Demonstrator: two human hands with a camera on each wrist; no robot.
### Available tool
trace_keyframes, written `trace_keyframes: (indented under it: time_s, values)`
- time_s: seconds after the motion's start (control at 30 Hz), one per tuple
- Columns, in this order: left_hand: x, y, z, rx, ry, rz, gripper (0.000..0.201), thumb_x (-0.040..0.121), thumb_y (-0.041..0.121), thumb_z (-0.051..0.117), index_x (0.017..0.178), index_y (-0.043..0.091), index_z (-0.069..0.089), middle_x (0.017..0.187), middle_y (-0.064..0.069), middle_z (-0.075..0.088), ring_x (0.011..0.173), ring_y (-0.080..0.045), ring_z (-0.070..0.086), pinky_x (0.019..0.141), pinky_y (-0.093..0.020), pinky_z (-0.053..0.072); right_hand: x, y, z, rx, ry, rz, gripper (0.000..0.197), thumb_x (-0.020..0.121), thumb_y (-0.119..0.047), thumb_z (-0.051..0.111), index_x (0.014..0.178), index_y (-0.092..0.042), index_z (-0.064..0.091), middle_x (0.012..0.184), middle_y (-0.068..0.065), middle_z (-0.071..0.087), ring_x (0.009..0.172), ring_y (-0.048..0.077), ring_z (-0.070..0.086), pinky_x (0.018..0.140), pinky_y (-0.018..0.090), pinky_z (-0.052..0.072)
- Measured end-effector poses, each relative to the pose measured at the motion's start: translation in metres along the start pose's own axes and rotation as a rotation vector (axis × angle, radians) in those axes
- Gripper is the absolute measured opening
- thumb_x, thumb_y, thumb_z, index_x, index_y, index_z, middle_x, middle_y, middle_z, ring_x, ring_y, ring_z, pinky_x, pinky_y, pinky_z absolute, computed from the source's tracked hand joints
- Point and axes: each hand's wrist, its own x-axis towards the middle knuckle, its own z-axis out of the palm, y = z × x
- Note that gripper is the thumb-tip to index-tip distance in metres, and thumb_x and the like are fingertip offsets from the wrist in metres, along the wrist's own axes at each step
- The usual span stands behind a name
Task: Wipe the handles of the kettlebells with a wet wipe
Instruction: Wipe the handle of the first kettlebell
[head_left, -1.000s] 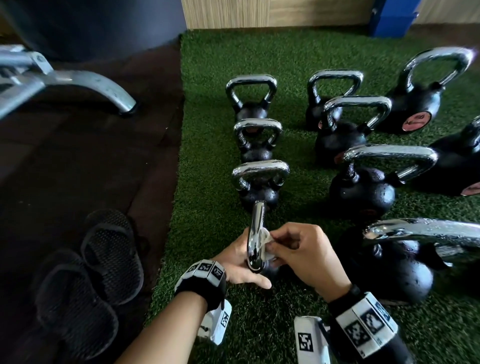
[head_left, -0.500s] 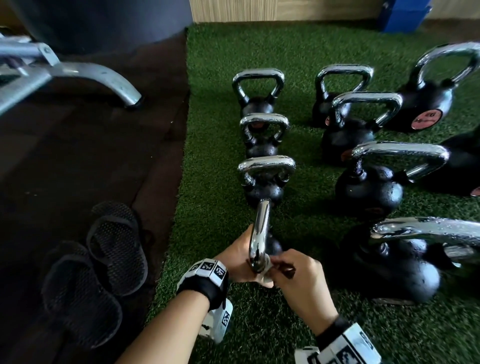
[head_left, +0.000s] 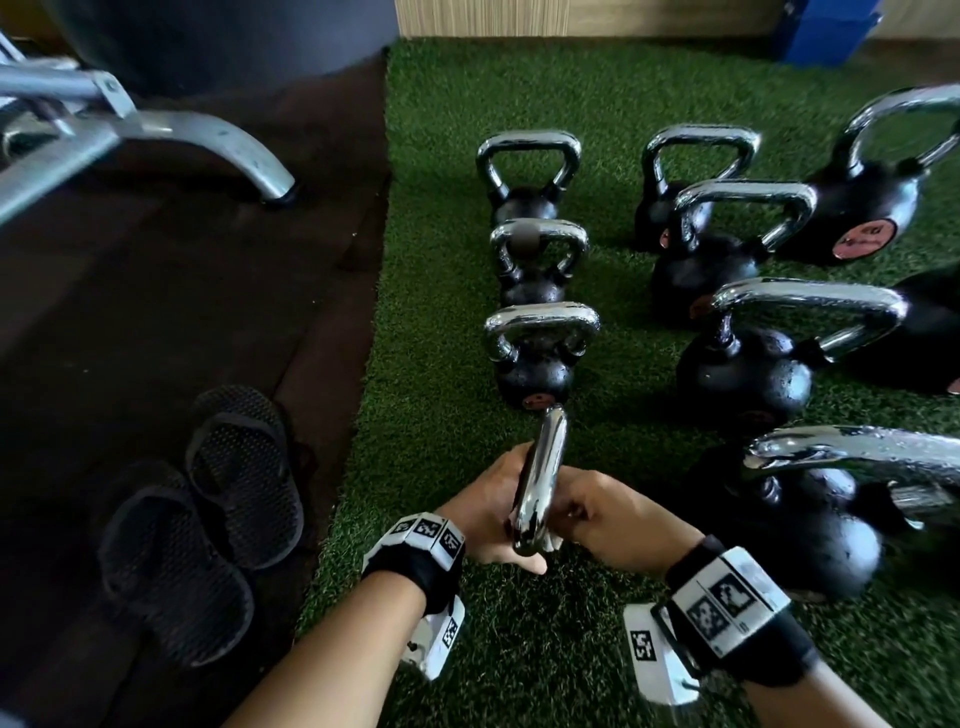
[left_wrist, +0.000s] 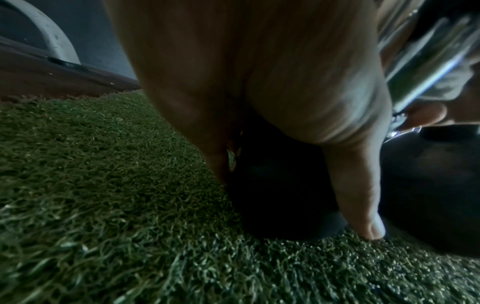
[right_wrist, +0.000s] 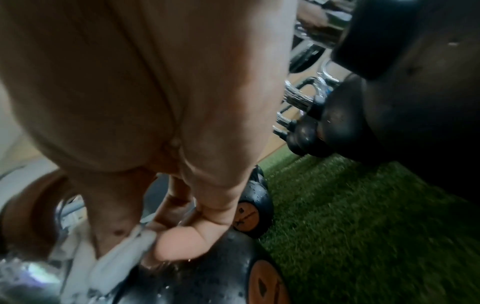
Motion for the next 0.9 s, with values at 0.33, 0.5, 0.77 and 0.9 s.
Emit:
trace_keyframes:
  time_s: [0.33, 0.5, 0.77, 0.9]
  values:
    - [-0.005, 0.009, 0.007, 0.087, 0.092, 0.113, 0.038, 0.074, 0.035, 0.079, 0.103, 0.043, 0.057, 0.096, -0.003, 0.059, 0.074, -0.012, 0.065, 0.077, -0.040, 0.060, -0.010, 0.019, 0.019, 0.632, -0.022, 0.013, 0.015, 0.093, -0.006, 0.065, 0.098, -0.013, 0.077, 0.089, 0.003, 0.073, 0.080, 0.012, 0.063, 0.074, 0.025, 0.051]
    - [0.000, 0.011, 0.001, 0.385, 0.031, 0.085, 0.102, 0.050, 0.039, 0.097, 0.141, 0.035, 0.050, 0.142, 0.010, 0.047, 0.130, -0.008, 0.048, 0.113, -0.026, 0.040, -0.002, 0.030, 0.029, 1.184, 0.162, 0.052, 0.022, 0.091, -0.010, 0.065, 0.108, 0.004, 0.068, 0.093, 0.019, 0.070, 0.074, 0.020, 0.067, 0.064, 0.027, 0.055]
    - [-0.006, 0.015, 0.000, 0.348, 0.072, 0.061, 0.117, 0.056, 0.030, 0.099, 0.156, 0.023, 0.039, 0.160, 0.002, 0.029, 0.148, -0.017, 0.028, 0.123, -0.037, 0.028, 0.004, 0.030, 0.031, 1.252, 0.283, 0.026, 0.022, 0.083, 0.001, 0.071, 0.105, 0.003, 0.068, 0.095, 0.024, 0.069, 0.078, 0.029, 0.071, 0.068, 0.036, 0.061]
    - [-0.009, 0.013, 0.002, 0.332, 0.095, 0.068, 0.121, 0.053, 0.023, 0.101, 0.155, 0.013, 0.037, 0.158, -0.007, 0.031, 0.146, -0.026, 0.033, 0.122, -0.045, 0.032, 0.012, 0.019, 0.039, 1.320, 0.428, 0.039, 0.028, 0.076, 0.008, 0.071, 0.102, 0.001, 0.062, 0.094, 0.024, 0.070, 0.073, 0.028, 0.073, 0.061, 0.034, 0.062]
